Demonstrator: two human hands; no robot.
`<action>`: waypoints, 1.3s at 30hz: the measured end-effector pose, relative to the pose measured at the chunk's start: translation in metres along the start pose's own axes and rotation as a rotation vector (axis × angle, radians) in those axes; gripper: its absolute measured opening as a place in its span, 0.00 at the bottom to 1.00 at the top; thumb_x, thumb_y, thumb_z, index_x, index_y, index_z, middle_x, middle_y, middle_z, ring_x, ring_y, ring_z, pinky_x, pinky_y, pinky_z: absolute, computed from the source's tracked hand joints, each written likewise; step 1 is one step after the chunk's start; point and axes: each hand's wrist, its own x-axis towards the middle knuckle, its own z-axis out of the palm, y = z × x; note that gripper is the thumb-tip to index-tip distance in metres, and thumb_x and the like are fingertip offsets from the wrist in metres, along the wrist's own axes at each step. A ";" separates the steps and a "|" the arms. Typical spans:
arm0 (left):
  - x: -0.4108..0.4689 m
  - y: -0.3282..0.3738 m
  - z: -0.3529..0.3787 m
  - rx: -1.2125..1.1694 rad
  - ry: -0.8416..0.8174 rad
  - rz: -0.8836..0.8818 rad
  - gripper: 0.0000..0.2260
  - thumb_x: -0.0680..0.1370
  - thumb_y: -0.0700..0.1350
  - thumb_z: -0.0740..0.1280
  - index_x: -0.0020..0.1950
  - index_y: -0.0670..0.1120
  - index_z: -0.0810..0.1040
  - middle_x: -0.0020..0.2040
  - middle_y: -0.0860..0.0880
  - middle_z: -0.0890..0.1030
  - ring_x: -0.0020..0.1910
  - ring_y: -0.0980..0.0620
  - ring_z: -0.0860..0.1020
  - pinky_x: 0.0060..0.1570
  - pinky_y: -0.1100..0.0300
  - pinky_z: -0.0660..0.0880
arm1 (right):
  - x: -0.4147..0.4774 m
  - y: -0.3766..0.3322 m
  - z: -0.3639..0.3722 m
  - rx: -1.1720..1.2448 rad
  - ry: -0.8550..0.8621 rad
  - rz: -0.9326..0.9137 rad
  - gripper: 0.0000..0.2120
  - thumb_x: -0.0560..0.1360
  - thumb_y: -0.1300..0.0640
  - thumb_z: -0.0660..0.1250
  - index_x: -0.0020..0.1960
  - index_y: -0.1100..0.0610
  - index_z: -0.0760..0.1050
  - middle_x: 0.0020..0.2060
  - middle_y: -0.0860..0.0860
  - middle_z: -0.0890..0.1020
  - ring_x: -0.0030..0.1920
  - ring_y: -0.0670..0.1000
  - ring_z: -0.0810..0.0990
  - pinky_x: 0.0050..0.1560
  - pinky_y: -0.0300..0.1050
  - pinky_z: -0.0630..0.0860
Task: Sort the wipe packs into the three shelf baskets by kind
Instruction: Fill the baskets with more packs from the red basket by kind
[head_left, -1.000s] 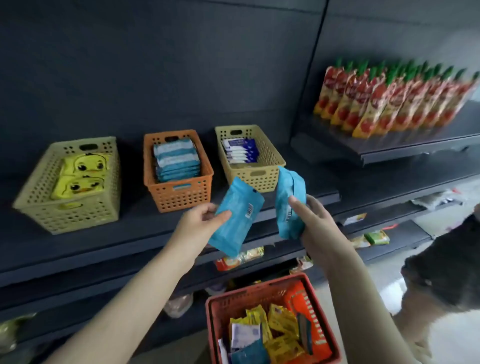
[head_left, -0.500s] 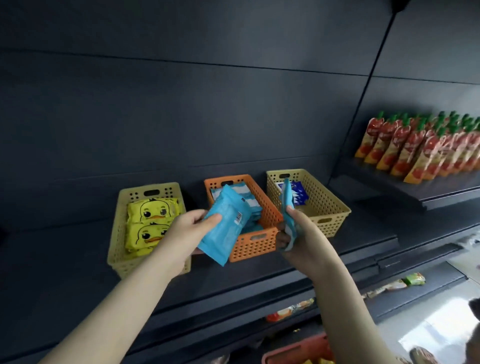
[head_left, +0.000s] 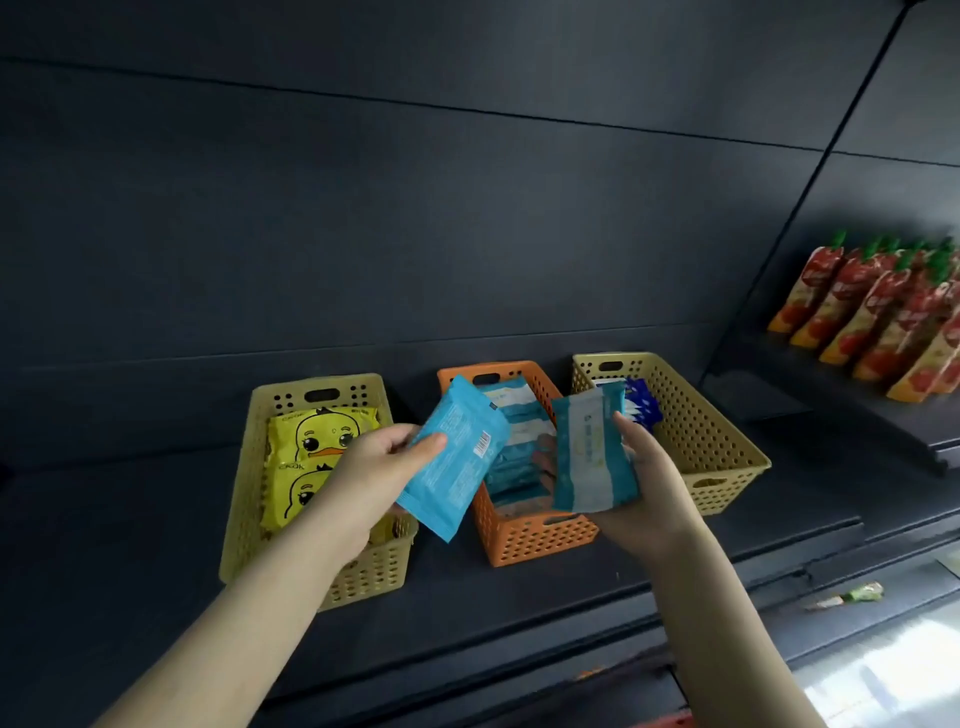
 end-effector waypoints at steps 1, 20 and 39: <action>0.007 0.000 0.003 0.010 0.011 -0.002 0.08 0.77 0.51 0.68 0.53 0.50 0.80 0.46 0.50 0.84 0.46 0.50 0.83 0.48 0.50 0.81 | 0.007 -0.005 -0.002 -0.065 0.013 0.005 0.22 0.79 0.46 0.58 0.65 0.58 0.74 0.61 0.62 0.79 0.62 0.61 0.78 0.64 0.59 0.72; 0.085 -0.005 0.024 -0.019 0.212 -0.059 0.08 0.78 0.51 0.66 0.54 0.51 0.79 0.46 0.50 0.83 0.42 0.54 0.82 0.32 0.62 0.75 | 0.113 -0.055 -0.033 -1.322 -0.061 0.056 0.11 0.71 0.51 0.74 0.53 0.50 0.82 0.46 0.47 0.85 0.45 0.46 0.84 0.44 0.39 0.79; 0.111 -0.014 0.015 0.015 0.103 -0.099 0.09 0.76 0.50 0.69 0.55 0.50 0.80 0.47 0.49 0.84 0.45 0.51 0.83 0.40 0.58 0.78 | 0.135 -0.010 -0.033 -1.871 -0.253 0.220 0.20 0.68 0.51 0.76 0.58 0.53 0.80 0.54 0.46 0.81 0.54 0.46 0.79 0.58 0.42 0.74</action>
